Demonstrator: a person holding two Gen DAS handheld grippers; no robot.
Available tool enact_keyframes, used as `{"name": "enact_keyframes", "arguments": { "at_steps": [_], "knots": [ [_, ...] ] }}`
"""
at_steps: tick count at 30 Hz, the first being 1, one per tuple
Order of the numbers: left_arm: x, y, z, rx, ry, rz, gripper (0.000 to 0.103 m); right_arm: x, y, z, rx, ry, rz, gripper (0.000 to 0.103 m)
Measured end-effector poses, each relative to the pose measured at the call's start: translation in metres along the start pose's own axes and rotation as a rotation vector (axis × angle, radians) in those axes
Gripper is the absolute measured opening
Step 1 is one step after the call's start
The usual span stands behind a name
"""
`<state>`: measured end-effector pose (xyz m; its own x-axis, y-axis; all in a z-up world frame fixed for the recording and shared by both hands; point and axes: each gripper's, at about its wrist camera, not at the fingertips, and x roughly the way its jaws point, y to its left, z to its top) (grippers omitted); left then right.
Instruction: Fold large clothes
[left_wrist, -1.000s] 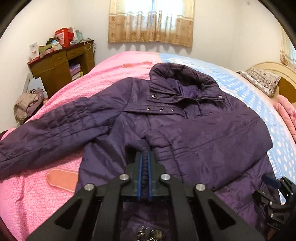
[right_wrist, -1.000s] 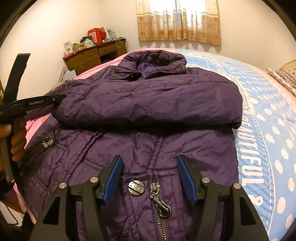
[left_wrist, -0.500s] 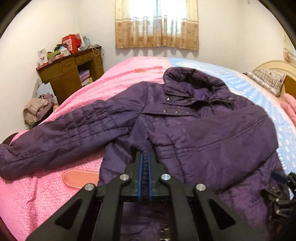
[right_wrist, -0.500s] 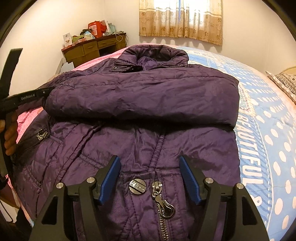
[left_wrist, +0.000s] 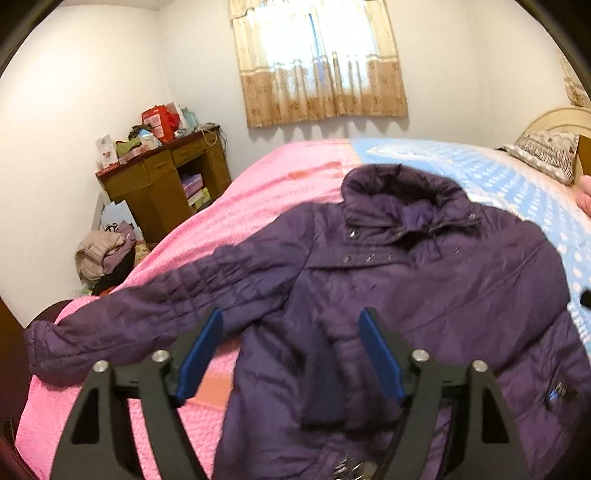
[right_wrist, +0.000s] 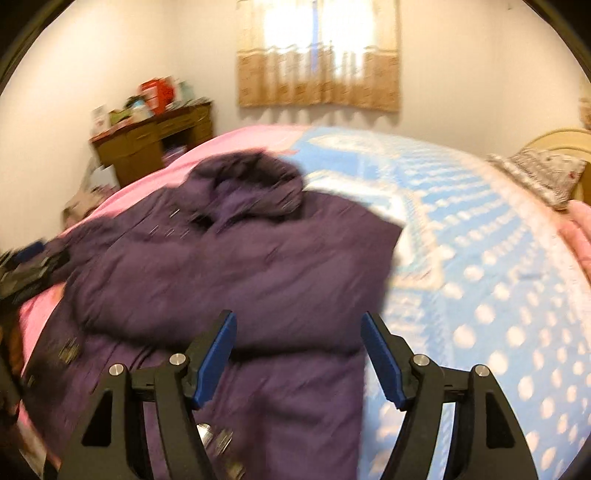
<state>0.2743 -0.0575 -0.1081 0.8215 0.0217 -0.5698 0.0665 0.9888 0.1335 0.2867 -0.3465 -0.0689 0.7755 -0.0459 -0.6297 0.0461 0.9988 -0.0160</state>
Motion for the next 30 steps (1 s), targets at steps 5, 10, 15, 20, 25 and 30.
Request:
{"name": "enact_keyframes", "arguments": {
  "at_steps": [5, 10, 15, 20, 25, 30],
  "knots": [
    [0.027, -0.033, 0.005, 0.022, 0.012, -0.019, 0.089, 0.047, -0.007, 0.03, 0.05, 0.014, 0.042, 0.07],
    [0.072, -0.058, -0.004, 0.077, 0.105, 0.007, 0.089, 0.096, -0.011, 0.021, 0.074, 0.085, 0.039, 0.07],
    [0.084, -0.062, -0.011, 0.088, 0.158, 0.003, 0.094, 0.113, -0.006, 0.001, 0.014, 0.115, 0.018, 0.073],
    [0.09, -0.065, -0.015, 0.109, 0.207, 0.007, 0.097, 0.121, -0.006, 0.0, 0.001, 0.145, 0.011, 0.074],
    [0.092, -0.069, -0.017, 0.132, 0.226, 0.042, 0.101, 0.126, 0.004, -0.001, -0.046, 0.164, -0.039, 0.075],
    [0.094, -0.072, -0.017, 0.14, 0.234, 0.062, 0.103, 0.128, 0.008, -0.001, -0.063, 0.171, -0.056, 0.075]
  ]
}}
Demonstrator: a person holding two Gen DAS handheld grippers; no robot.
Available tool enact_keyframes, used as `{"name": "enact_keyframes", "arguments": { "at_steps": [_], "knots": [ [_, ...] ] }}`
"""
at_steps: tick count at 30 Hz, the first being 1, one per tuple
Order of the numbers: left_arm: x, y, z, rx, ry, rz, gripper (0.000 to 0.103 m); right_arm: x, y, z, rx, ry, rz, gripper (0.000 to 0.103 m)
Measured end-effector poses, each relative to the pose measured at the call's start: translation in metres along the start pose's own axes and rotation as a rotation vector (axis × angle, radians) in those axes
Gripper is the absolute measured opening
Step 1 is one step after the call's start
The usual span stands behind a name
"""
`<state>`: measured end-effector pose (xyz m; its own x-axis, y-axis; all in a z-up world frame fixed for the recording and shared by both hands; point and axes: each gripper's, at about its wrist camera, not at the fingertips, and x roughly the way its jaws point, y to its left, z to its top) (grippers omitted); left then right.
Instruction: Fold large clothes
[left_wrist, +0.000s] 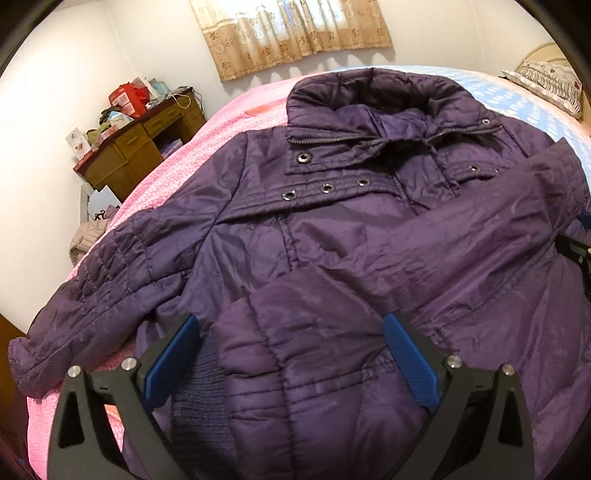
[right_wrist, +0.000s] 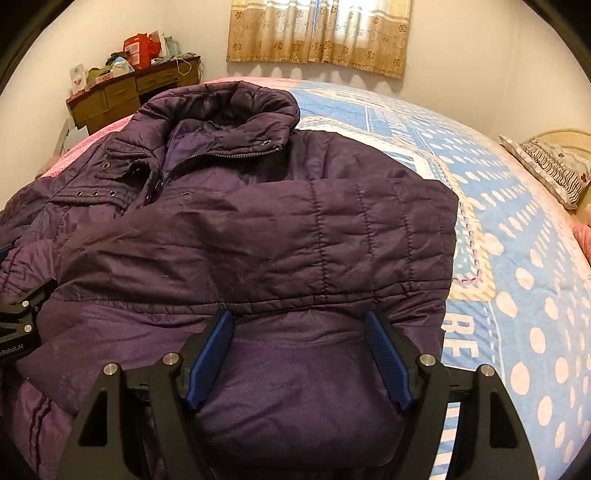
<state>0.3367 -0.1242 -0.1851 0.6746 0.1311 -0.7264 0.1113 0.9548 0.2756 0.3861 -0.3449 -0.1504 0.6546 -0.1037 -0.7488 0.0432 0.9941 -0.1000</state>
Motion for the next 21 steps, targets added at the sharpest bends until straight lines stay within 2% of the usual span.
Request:
{"name": "enact_keyframes", "arguments": {
  "at_steps": [21],
  "knots": [
    [0.002, 0.0021, 0.0007, -0.008, 0.004, -0.002, 0.103, 0.0029, 0.0079, 0.0006, -0.031, 0.001, -0.047, 0.075]
  ]
}}
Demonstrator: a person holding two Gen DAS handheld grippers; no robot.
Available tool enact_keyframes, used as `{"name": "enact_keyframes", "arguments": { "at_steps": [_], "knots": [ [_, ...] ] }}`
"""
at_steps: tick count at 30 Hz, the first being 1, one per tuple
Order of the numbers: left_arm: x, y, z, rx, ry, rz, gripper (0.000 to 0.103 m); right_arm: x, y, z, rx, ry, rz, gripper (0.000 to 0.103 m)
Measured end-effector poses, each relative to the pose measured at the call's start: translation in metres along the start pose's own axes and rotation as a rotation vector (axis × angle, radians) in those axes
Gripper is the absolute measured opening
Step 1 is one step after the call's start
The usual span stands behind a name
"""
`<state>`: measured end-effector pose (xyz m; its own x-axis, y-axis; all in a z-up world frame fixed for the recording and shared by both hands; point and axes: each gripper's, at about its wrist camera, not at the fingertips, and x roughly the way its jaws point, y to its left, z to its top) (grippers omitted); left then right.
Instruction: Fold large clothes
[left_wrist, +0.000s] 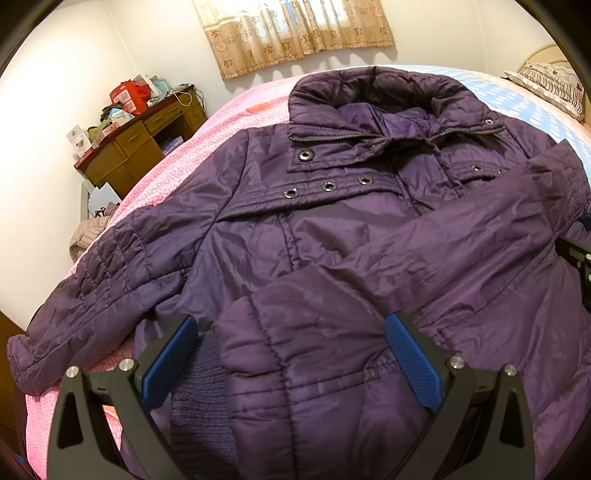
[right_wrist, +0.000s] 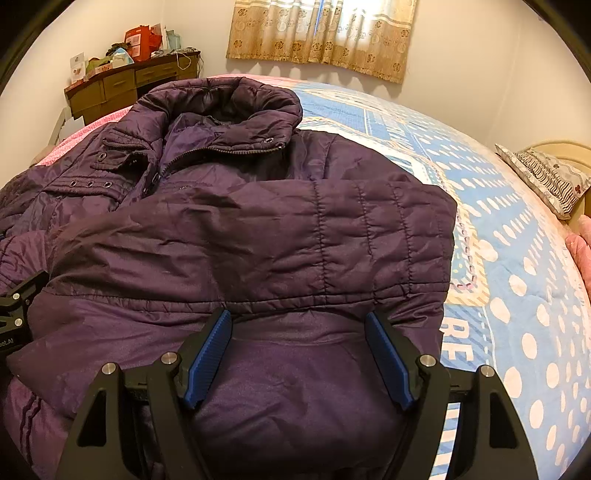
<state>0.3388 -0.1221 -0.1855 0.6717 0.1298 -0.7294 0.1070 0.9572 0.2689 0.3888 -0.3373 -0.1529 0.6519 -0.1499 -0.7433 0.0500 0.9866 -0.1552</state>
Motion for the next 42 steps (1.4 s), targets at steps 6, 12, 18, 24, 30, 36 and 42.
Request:
{"name": "enact_keyframes", "arguments": {
  "at_steps": [6, 12, 18, 24, 30, 36, 42],
  "knots": [
    [0.0, 0.0, 0.0, 0.0, 0.0, 0.0, 0.103, 0.001, 0.001, 0.0, 0.0, -0.001, -0.005, 0.076],
    [-0.007, 0.007, 0.001, -0.009, 0.003, -0.059, 0.103, -0.01, -0.004, 0.005, -0.004, 0.02, 0.008, 0.076],
    [-0.067, 0.083, -0.03, -0.155, -0.093, -0.186, 0.103, -0.094, -0.004, -0.014, 0.113, -0.064, 0.169, 0.077],
    [-0.087, 0.218, -0.093, -0.41, -0.105, -0.077, 0.103, -0.146, 0.06, -0.057, -0.071, -0.132, 0.282, 0.078],
    [-0.073, 0.362, -0.145, -0.866, -0.091, 0.002, 0.103, -0.169, 0.126, -0.092, -0.235, -0.221, 0.361, 0.078],
    [-0.033, 0.428, -0.178, -1.227, -0.038, -0.064, 0.103, -0.174, 0.144, -0.104, -0.293, -0.272, 0.351, 0.078],
    [-0.002, 0.427, -0.176, -1.296, -0.034, -0.092, 0.103, -0.17, 0.133, -0.103, -0.226, -0.265, 0.33, 0.078]
  ]
}}
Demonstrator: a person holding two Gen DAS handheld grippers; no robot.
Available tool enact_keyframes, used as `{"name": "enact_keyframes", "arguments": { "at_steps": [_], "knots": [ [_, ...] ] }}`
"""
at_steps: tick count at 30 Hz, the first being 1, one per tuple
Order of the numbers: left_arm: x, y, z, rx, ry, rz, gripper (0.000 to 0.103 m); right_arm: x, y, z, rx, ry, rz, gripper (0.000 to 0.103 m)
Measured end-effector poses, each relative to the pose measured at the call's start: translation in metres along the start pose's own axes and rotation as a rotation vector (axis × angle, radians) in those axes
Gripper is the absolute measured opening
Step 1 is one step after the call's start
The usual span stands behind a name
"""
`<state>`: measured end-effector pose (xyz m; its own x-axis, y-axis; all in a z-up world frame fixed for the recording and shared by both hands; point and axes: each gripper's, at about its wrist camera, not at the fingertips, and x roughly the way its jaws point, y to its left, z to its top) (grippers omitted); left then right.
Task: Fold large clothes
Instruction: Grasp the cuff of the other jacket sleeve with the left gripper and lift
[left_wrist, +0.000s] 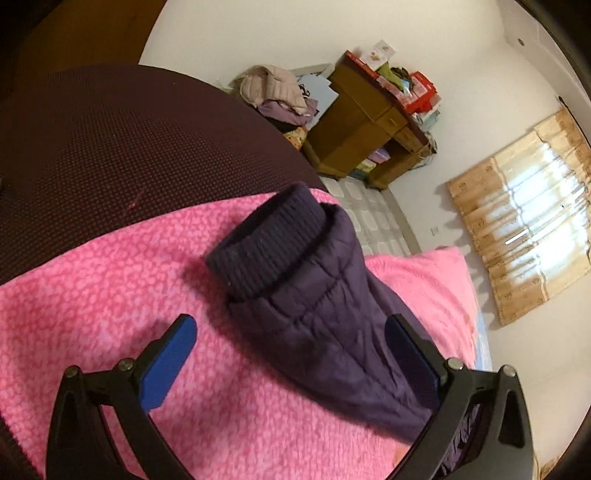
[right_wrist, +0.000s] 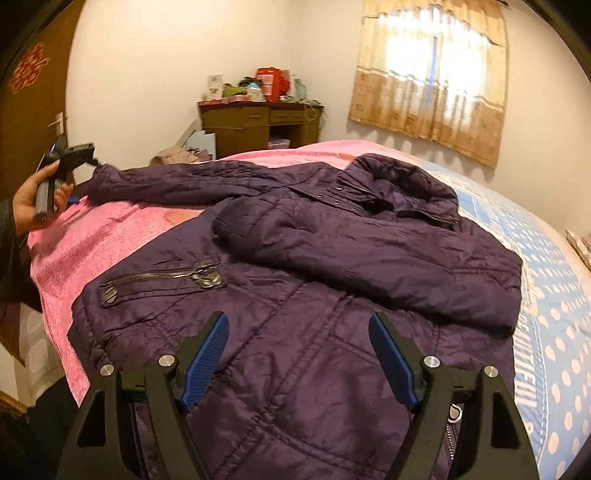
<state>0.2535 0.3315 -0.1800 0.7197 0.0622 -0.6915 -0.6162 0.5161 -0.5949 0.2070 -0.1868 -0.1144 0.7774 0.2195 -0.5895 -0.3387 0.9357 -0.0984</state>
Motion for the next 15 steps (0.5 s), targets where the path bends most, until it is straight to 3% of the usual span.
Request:
{"name": "enact_keyframes", "arguments": {
  "at_steps": [2, 4, 9, 11, 15],
  "knots": [
    [0.009, 0.001, 0.004, -0.021, 0.018, 0.006, 0.101, -0.002, -0.006, -0.002, 0.03, 0.002, -0.008, 0.078],
    [0.024, -0.003, 0.007, -0.018, 0.022, 0.036, 0.091, 0.0, -0.011, -0.004, 0.053, 0.006, -0.014, 0.078],
    [0.016, -0.002, 0.016, 0.038, 0.005, 0.006, 0.037, 0.002, -0.017, -0.011, 0.08, 0.011, -0.021, 0.078],
    [0.007, -0.006, 0.018, 0.061, -0.014, -0.019, 0.03, 0.004, -0.021, -0.014, 0.092, 0.015, -0.023, 0.078],
    [-0.02, -0.019, 0.026, 0.099, -0.078, -0.076, 0.028, 0.004, -0.033, -0.019, 0.149, 0.019, -0.021, 0.078]
  ]
}}
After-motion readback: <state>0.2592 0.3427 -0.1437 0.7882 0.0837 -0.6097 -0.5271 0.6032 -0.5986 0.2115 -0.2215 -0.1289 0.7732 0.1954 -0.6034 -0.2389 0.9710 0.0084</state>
